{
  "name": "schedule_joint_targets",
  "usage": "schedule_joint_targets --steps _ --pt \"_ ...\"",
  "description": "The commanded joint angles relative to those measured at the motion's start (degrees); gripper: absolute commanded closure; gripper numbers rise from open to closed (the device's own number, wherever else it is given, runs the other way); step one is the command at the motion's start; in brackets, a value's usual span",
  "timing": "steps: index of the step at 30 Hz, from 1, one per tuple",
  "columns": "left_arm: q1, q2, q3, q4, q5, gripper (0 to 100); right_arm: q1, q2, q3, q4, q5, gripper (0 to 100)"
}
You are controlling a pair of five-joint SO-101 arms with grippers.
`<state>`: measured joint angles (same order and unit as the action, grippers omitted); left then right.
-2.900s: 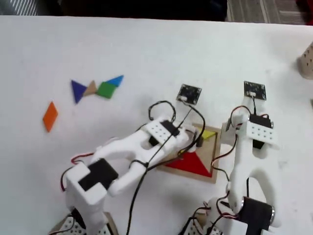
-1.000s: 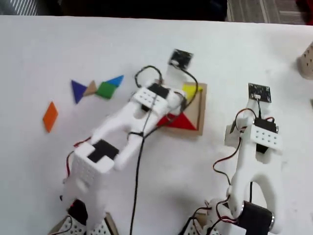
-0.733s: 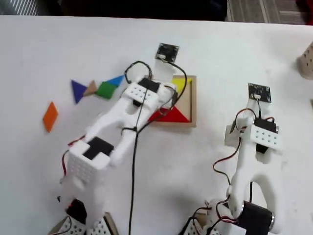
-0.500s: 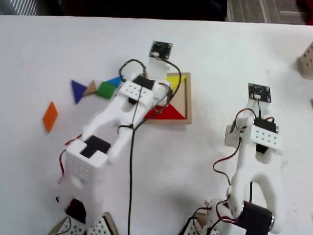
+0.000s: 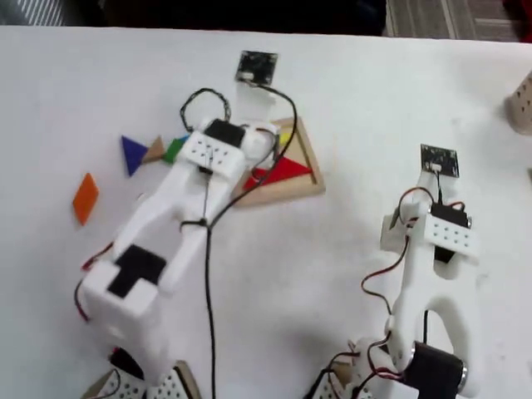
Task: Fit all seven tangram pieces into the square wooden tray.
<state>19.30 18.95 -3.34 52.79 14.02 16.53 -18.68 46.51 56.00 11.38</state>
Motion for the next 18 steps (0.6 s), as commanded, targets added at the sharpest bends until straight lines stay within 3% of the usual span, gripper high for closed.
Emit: schedule_joint_targets --steps 1,15,18 --pt "-0.1 -10.8 4.0 0.4 0.6 98 0.2 -2.9 -0.3 -0.7 0.4 96.7" --pt "-0.7 -19.5 15.1 -7.2 0.5 98 0.2 -2.4 -0.2 -1.5 0.3 96.7" --pt "-1.9 -19.4 16.9 -12.7 0.3 98 -0.5 -2.5 -0.2 -1.5 0.3 96.7"
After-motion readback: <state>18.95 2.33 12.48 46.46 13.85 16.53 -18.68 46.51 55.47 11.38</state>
